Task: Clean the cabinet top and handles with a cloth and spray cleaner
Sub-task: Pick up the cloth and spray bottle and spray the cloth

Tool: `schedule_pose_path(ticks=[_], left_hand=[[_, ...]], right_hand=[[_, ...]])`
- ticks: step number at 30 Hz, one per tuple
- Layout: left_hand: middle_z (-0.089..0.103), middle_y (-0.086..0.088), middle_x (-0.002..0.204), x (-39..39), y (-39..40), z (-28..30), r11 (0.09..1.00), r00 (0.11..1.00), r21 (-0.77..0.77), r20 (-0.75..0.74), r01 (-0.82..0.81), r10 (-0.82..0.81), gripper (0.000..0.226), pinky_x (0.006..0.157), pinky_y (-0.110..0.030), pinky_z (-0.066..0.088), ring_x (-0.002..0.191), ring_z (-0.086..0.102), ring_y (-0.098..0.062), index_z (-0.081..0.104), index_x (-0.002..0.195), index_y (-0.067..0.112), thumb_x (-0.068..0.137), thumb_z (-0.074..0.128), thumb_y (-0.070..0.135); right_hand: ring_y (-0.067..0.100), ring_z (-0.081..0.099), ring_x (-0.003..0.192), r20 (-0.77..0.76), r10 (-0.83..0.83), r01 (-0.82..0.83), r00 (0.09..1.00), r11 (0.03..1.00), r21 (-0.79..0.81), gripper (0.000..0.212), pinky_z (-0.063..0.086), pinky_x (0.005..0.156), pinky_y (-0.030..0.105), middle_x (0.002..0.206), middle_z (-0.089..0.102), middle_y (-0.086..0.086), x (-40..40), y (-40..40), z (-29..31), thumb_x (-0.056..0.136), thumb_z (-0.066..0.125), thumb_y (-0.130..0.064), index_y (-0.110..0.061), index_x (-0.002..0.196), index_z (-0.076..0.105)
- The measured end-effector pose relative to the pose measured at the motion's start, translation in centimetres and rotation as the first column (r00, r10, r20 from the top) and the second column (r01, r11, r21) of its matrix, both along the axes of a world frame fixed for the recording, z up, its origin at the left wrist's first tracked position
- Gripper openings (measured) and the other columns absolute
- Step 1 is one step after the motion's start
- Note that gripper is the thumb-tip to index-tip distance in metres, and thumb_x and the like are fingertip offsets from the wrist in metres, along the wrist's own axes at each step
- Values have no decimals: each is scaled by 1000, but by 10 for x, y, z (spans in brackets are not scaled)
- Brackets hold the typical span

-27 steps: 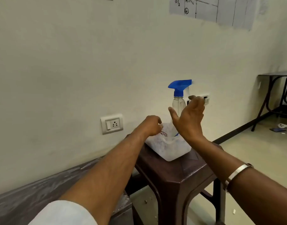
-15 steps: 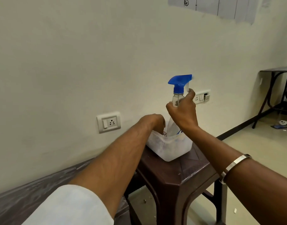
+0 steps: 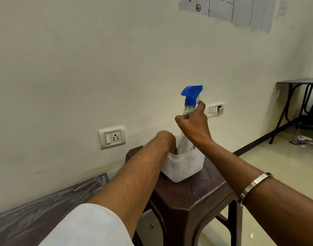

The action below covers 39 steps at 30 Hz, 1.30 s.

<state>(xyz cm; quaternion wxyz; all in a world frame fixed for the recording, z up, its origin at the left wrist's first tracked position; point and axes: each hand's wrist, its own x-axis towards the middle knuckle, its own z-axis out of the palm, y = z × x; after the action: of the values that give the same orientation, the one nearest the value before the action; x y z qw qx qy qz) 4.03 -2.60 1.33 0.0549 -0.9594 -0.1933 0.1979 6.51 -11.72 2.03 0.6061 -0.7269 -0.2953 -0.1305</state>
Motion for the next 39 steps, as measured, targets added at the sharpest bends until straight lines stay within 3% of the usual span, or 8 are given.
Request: schedule_pose_path(ticks=[7, 17, 25, 28, 31, 34, 37, 39], left_hand=[[47, -11, 141, 6, -1, -19, 997, 994, -59, 102, -40, 46, 53, 112, -44, 35, 130, 46, -29, 34, 147, 14, 99, 50, 29], [49, -12, 141, 6, 13, -24, 944, 960, -279, 161, -177, 227, 44, 114, -41, 31, 129, 46, -26, 44, 138, 10, 102, 39, 35], [58, -6, 130, 7, 21, -16, 949, 945, -311, 294, -51, 147, 39, 97, -37, 46, 114, 58, -25, 52, 133, 18, 95, 59, 27], [60, -6, 122, 4, 37, -8, 903, 797, -429, 546, 3, 257, 39, 82, -33, 50, 104, 59, -25, 54, 125, 22, 88, 66, 19], [58, -4, 103, -5, 51, 3, 726, 501, -667, 692, 169, 519, 25, 67, -27, 49, 91, 57, -21, 53, 110, 20, 86, 59, 13], [60, -5, 91, -19, 63, 18, 490, 255, -797, 586, 352, 769, 18, 53, -24, 41, 75, 56, -20, 53, 103, 18, 86, 54, 13], [65, -7, 94, -34, 74, 30, 248, 216, -816, 408, 522, 887, 33, 57, -28, 52, 77, 63, -19, 54, 110, 14, 84, 70, 26], [66, -6, 94, -43, 80, 35, 242, 152, -783, 392, 573, 907, 39, 72, -37, 60, 80, 66, -20, 53, 102, 15, 77, 81, 27]], right_hand=[[7, 53, 63, -20, 35, -34, 999, 999, 38, 62, 40, 55, 15, 79, 56, 1, 1, -3, 3, 80, 61, -12, -12, 133, 29], [12, 54, 65, -14, 70, -69, 997, 994, 80, 44, 42, 55, 17, 77, 56, 0, -2, -4, 10, 83, 60, -15, -17, 121, 38], [29, 66, 86, -55, 107, -104, 993, 994, 43, 40, 49, 65, 26, 93, 64, 13, 0, 3, 8, 82, 61, -18, -17, 117, 42], [28, 67, 84, -61, 112, -109, 992, 993, 51, 38, 53, 70, 33, 91, 64, 13, -2, 5, 9, 81, 60, -19, -17, 115, 43], [17, 60, 71, -47, 102, -100, 994, 994, 37, 37, 48, 61, 25, 81, 57, 3, -6, 9, 10, 82, 61, -18, -14, 115, 45], [18, 59, 74, -41, 131, -129, 990, 990, 49, 35, 46, 61, 22, 83, 57, 2, -9, 12, 13, 83, 63, -17, -14, 113, 47], [22, 60, 77, -4, 147, -147, 989, 989, 33, 35, 47, 62, 22, 89, 61, 8, -15, 16, 17, 84, 63, -18, -14, 115, 47], [27, 65, 82, 22, 152, -153, 988, 988, 35, 32, 52, 69, 28, 93, 64, 13, -19, 18, 23, 85, 62, -23, -17, 114, 49]])
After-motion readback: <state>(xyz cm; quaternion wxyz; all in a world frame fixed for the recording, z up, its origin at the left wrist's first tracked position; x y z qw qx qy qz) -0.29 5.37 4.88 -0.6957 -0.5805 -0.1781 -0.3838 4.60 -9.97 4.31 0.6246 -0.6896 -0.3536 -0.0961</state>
